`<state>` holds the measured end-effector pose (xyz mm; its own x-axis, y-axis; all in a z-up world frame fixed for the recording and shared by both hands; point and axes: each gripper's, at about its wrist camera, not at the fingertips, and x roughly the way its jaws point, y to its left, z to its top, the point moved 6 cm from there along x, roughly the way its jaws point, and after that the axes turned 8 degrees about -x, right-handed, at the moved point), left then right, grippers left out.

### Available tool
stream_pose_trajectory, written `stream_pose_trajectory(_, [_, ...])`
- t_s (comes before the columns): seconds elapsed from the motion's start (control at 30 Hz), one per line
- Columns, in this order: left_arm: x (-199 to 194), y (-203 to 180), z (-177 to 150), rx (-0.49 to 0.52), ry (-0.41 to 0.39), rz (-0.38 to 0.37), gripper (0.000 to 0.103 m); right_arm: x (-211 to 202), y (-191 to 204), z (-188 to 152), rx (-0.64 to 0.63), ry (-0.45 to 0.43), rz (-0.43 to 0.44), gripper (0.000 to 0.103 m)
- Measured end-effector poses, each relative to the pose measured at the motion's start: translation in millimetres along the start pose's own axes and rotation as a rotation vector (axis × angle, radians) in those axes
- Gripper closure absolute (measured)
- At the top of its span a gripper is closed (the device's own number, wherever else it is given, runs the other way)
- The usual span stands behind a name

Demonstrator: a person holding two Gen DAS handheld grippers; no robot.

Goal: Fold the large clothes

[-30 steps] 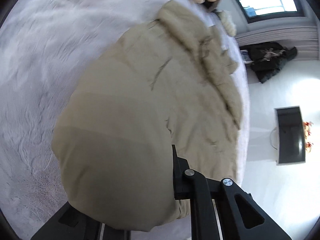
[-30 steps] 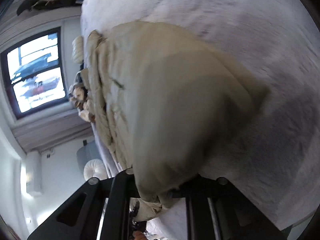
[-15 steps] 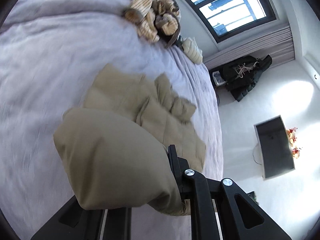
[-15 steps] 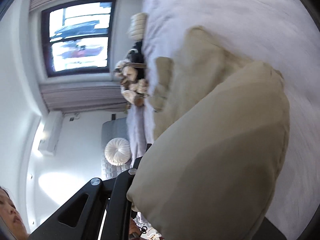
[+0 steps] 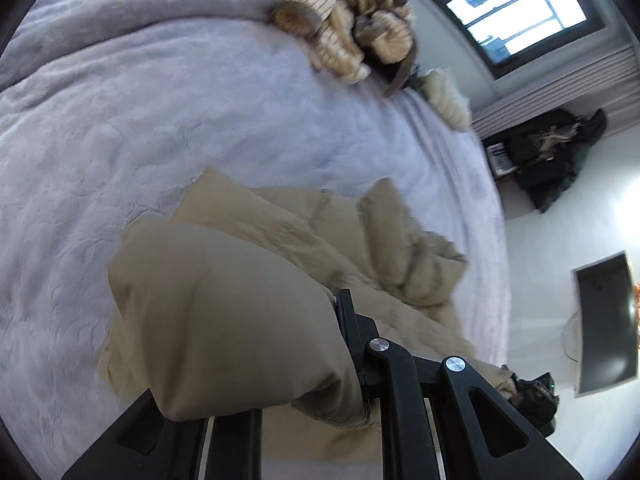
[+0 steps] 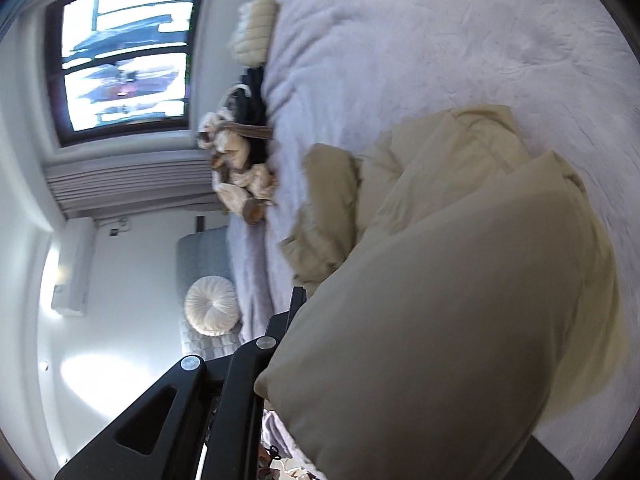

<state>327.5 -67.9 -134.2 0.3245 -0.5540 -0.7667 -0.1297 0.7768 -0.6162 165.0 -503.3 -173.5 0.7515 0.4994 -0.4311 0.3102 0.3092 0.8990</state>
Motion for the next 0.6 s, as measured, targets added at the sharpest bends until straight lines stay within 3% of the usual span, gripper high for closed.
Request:
stream_pose_trajectory(0.17, [39,10,9,-0.012,0.015,0.058,0.085,32,-23,20,0.016,0.035,-0.038,0.089])
stream_pose_trajectory(0.23, [45,8,11,0.007,0.022,0.077,0.076,38,-28,24,0.015,0.045,-0.049,0.086])
stream_pose_trajectory(0.3, [41,1,13,0.070,0.020,0.102,0.035,42,-31,27,0.013,0.056,-0.057,0.081])
stream_pose_trajectory(0.37, [26,-6,16,0.130,-0.031,0.153,0.010,42,-28,29,0.003,0.064,-0.044,0.069])
stream_pose_trajectory(0.43, [7,-16,18,0.206,-0.079,0.193,0.010,40,-22,32,-0.021,0.058,-0.036,0.042])
stream_pose_trajectory(0.5, [-8,-21,16,0.244,-0.096,0.231,0.010,35,-14,33,-0.054,0.053,-0.032,0.036])
stream_pose_trajectory(0.6, [-22,-27,9,0.301,-0.130,0.268,0.010,24,0,30,-0.125,0.050,-0.055,0.036])
